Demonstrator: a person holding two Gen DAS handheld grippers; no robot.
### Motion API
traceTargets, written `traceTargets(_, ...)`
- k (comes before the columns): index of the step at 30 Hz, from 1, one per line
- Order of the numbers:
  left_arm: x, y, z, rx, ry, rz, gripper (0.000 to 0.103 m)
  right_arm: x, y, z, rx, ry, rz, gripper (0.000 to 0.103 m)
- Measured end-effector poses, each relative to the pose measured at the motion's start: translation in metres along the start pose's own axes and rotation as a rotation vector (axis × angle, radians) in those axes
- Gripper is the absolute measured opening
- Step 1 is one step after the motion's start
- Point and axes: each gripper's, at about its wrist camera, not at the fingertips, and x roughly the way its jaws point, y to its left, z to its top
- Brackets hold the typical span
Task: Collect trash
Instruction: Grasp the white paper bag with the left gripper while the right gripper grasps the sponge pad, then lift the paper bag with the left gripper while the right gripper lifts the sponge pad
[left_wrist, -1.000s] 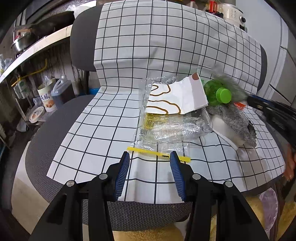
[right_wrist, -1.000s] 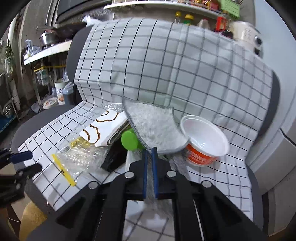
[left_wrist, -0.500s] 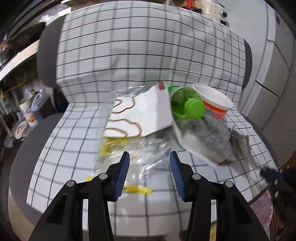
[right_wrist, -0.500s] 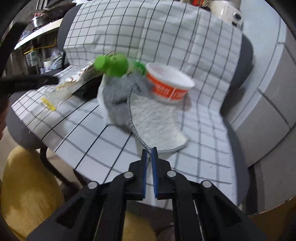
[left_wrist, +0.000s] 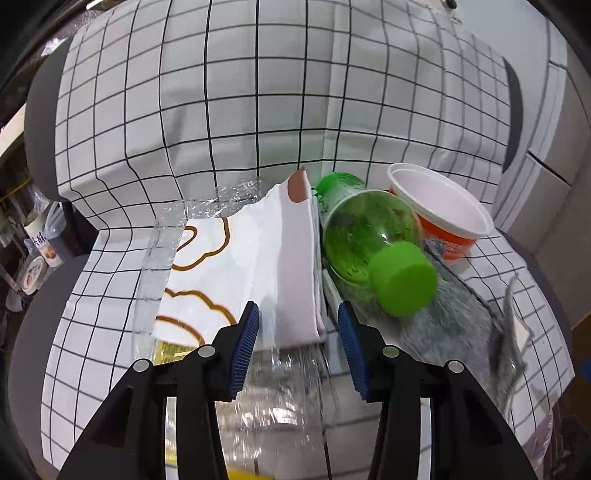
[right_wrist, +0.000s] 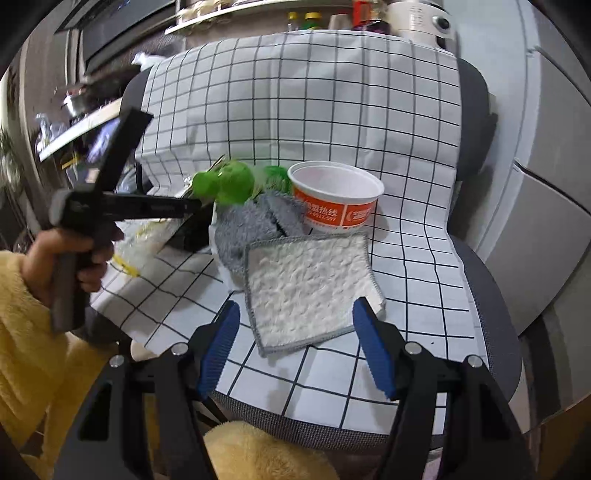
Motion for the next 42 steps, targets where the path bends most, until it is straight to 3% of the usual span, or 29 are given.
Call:
traceTargets(7,-0.004,0.023,0.002,-0.083,-0.018,-0.085,0.017,-0.004,-0.007,-0.005,0.025,0.002,-0.004,0.063)
traceTargets(12,-0.016,0.035,0.0,-0.103,-0.036,-0.086,0.002,-0.003,-0.006,-0.008,0.041,0.007,0.001,0.063)
traceTargets(16,-0.038,0.04,-0.003,-0.116,-0.084,-0.164,0.002,0.001,-0.002,-0.011,0.047,0.027,-0.008,0.068)
traceTargets(20,-0.063,0.04,-0.008,-0.11,-0.136,-0.167,0.001,0.001,0.003,-0.014,0.053,0.028,-0.013,0.069)
traceTargets(27,-0.144,0.017,-0.042,-0.083,-0.242,-0.238,0.001,0.001,0.008,-0.023,0.049,0.041,-0.035,0.069)
traceTargets(33,-0.155,-0.014,-0.08,-0.078,-0.2,-0.329,0.001,0.029,0.024,-0.018,0.015,0.054,-0.062,0.069)
traceTargets(39,-0.144,-0.02,-0.095,-0.07,-0.155,-0.324,0.001,0.067,0.044,-0.011,-0.05,0.061,-0.115,0.068)
traceTargets(41,-0.142,-0.019,-0.097,-0.071,-0.151,-0.316,0.001,0.076,0.049,-0.008,-0.077,0.062,-0.154,0.059)
traceTargets(42,-0.143,-0.018,-0.098,-0.073,-0.15,-0.311,0.001,0.078,0.05,-0.008,-0.085,0.061,-0.173,0.05)
